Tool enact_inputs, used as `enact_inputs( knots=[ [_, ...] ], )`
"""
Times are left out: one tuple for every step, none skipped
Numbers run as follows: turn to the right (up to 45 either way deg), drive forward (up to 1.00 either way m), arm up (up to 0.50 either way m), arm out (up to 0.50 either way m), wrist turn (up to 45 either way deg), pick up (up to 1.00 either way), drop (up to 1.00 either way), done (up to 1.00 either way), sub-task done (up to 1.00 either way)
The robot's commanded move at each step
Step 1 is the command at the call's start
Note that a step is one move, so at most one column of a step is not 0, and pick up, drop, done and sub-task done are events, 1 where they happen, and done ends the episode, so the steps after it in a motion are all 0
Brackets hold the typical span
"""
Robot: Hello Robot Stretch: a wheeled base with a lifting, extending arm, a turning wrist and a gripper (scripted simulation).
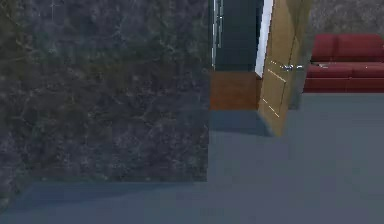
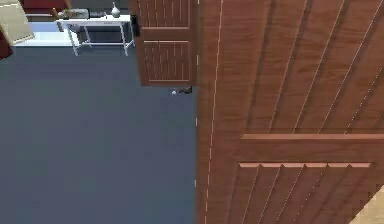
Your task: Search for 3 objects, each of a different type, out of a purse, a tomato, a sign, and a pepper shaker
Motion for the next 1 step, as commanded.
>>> enact_inputs(
  knots=[
    [-45.0, 0.0, 0.0, 0.0, 0.0, 0.0, 0.0, 0.0, 0.0]
  ],
)
